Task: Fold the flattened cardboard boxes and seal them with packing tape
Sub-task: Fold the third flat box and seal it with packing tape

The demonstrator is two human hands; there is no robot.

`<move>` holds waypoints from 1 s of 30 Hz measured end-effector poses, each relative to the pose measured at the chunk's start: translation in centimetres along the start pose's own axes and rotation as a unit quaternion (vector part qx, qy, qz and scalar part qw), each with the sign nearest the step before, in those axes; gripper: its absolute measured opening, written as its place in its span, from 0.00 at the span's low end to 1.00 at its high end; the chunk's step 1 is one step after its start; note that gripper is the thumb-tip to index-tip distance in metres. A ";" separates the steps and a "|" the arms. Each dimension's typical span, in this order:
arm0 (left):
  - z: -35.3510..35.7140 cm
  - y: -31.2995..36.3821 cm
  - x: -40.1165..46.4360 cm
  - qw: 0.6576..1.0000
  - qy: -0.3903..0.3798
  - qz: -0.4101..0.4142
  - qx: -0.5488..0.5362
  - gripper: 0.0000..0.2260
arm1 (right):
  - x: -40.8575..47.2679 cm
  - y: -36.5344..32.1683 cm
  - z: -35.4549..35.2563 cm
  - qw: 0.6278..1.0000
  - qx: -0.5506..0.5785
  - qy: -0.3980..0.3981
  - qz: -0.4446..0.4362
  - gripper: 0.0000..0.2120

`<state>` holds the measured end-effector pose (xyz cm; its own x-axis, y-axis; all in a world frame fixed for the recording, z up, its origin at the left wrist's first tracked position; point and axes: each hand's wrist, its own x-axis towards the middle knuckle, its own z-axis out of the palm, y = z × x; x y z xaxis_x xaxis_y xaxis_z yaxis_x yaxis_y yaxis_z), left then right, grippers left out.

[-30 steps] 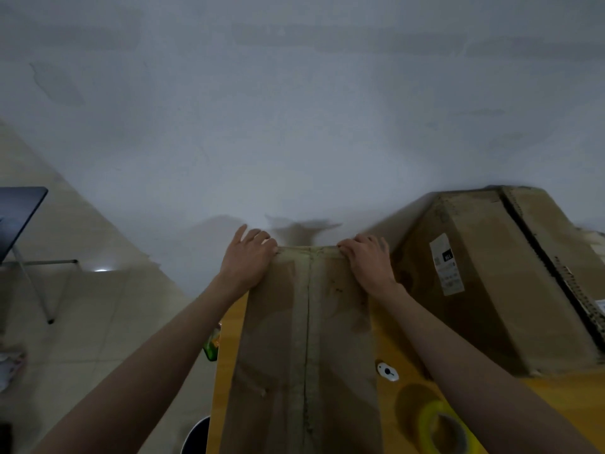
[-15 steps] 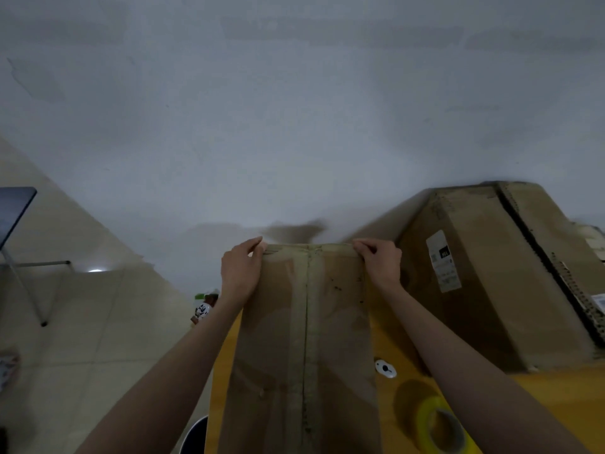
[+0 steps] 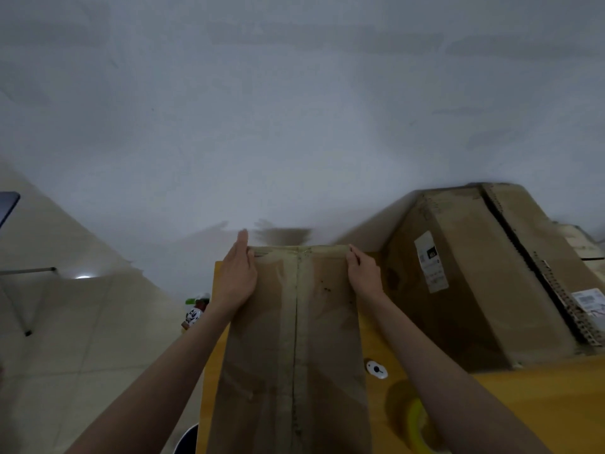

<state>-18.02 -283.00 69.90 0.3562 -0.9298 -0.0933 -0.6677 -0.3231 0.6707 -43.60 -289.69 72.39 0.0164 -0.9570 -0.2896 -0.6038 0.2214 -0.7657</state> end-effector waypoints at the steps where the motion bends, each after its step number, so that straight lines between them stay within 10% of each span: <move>1: 0.0 0.2 0.2 0.999 0.015 0.037 0.003 0.20 | 0.3 -0.1 -0.4 1.000 0.003 -0.007 -0.004 0.20; 12: -1.7 1.1 2.3 0.998 -0.004 0.038 -0.051 0.10 | 2.0 0.5 -0.7 0.978 0.197 0.016 0.062 0.11; 18: -1.0 1.1 2.3 0.998 0.005 0.049 -0.026 0.11 | 1.6 0.4 -0.2 0.988 0.100 0.121 0.013 0.06; 30: -1.1 1.7 2.6 0.998 -0.006 0.062 -0.001 0.12 | 3.5 1.0 -1.1 0.987 0.139 0.000 0.083 0.17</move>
<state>-17.49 -285.73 71.61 0.2629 -0.9646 -0.0190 -0.7041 -0.2052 0.6798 -45.00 -292.97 71.23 -0.0646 -0.9028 -0.4252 -0.3558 0.4189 -0.8354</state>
